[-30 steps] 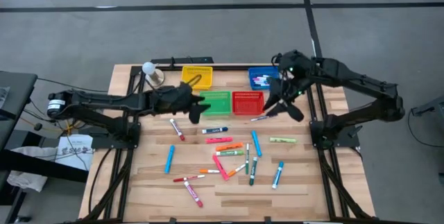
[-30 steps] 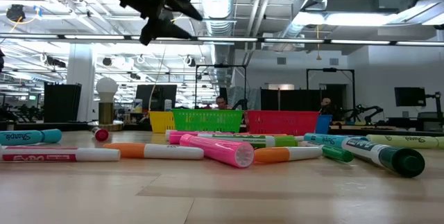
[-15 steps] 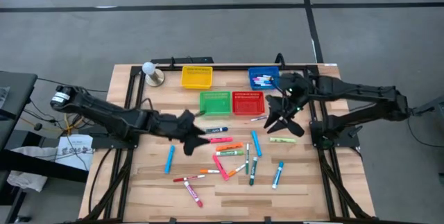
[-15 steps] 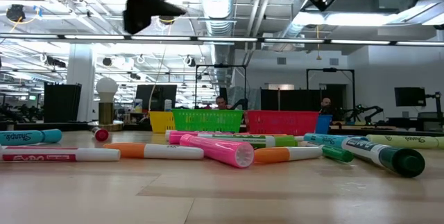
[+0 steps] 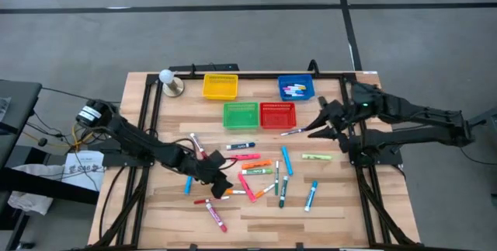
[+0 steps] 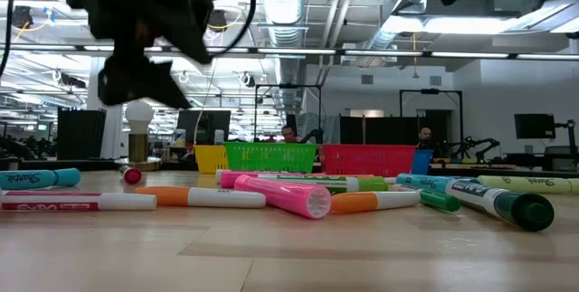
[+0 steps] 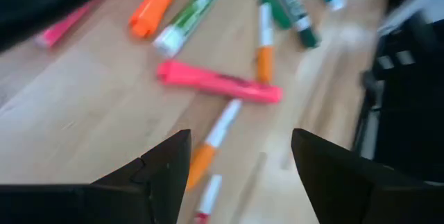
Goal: Pick & Place Markers
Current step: Put the orange highlighter into the blue bin
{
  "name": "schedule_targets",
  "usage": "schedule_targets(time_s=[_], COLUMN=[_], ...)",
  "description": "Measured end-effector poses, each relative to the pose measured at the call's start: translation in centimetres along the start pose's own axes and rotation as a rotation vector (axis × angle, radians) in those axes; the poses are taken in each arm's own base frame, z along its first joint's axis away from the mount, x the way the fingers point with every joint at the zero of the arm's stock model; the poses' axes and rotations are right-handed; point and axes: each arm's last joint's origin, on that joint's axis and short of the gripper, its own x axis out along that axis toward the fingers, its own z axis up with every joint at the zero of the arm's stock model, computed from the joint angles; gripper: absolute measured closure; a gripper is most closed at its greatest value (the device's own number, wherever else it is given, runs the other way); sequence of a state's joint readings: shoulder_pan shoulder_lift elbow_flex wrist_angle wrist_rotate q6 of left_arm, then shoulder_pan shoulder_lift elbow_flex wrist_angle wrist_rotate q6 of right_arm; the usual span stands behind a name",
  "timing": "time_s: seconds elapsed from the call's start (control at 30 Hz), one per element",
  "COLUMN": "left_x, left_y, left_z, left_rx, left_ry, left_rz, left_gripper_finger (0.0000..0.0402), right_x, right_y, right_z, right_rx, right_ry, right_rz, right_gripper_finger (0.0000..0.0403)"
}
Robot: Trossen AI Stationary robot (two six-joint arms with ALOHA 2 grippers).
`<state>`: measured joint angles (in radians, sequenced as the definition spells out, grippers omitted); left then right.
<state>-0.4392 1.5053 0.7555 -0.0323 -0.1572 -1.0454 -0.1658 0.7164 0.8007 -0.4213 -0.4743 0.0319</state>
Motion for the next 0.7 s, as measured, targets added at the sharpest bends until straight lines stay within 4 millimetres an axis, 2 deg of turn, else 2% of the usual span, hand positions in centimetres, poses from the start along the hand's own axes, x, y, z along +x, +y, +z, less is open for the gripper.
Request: schedule_targets(time_s=[0.2,0.4,0.57,0.7], left_x=[1.6,2.1,2.0,1.8], left_y=[0.9,1.1,0.8,-0.4], left_z=[-0.4,-0.7,-0.7,-0.2], left_rx=[0.004,0.087,0.12,0.133], left_ry=[0.074,0.128,0.127,0.109], left_rz=[0.033,0.018,0.009,-0.026], left_gripper_finger=[0.0153,0.0153,0.0153,0.0153], right_x=[-2.4,-4.1,-4.5,-4.3], right_y=[1.0,1.7,1.9,1.7], right_z=[-0.7,-2.2,-3.3,-4.1], right_rx=[-0.009,0.039,0.083,0.116], right_ry=[-0.149,-0.222,-0.244,-0.235], right_rz=[-0.049,-0.093,-0.086,-0.086], right_gripper_finger=[0.0302,0.0302,0.0302,0.0302])
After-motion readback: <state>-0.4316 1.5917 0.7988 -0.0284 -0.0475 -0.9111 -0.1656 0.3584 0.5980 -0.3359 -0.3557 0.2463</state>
